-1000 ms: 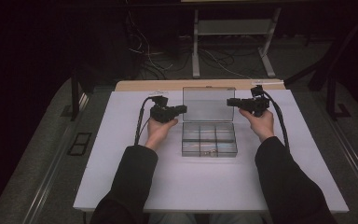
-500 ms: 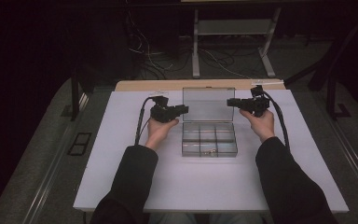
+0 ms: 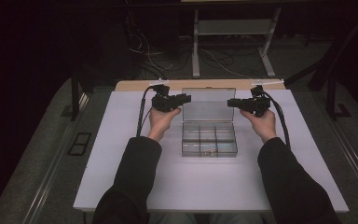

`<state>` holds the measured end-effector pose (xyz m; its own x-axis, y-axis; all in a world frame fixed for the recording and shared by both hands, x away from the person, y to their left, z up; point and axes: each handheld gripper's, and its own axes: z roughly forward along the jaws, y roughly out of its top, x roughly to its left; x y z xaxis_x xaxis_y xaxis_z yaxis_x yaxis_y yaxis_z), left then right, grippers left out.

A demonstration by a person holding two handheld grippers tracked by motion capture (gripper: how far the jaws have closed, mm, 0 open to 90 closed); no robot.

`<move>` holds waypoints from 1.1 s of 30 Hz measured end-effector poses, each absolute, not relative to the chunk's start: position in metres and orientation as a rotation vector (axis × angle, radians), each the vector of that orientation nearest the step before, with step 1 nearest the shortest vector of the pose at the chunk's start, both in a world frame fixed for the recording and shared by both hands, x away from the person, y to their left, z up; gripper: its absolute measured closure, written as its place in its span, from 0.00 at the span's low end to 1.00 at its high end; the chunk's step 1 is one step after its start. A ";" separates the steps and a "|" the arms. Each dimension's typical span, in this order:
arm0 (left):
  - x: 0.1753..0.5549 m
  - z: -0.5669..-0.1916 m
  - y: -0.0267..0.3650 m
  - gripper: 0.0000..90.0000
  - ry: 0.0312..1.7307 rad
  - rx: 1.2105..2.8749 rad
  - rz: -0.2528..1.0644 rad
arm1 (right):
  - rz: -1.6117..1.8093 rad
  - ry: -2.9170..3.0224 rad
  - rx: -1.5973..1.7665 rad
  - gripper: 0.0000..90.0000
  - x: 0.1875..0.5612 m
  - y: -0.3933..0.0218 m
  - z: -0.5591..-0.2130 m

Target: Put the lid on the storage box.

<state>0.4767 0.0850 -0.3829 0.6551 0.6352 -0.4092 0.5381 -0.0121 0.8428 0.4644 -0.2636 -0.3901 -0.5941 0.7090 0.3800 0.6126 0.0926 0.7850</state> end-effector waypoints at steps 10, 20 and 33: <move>0.472 -0.378 0.089 0.78 0.978 1.652 0.075 | 1.530 2.265 1.341 0.79 0.459 -0.264 -0.386; 0.458 -0.378 0.092 0.77 0.926 1.642 0.097 | 1.547 2.262 1.315 0.77 0.449 -0.265 -0.384; 0.437 -0.376 0.092 0.71 0.878 1.645 0.111 | 1.520 2.281 1.285 0.71 0.431 -0.265 -0.378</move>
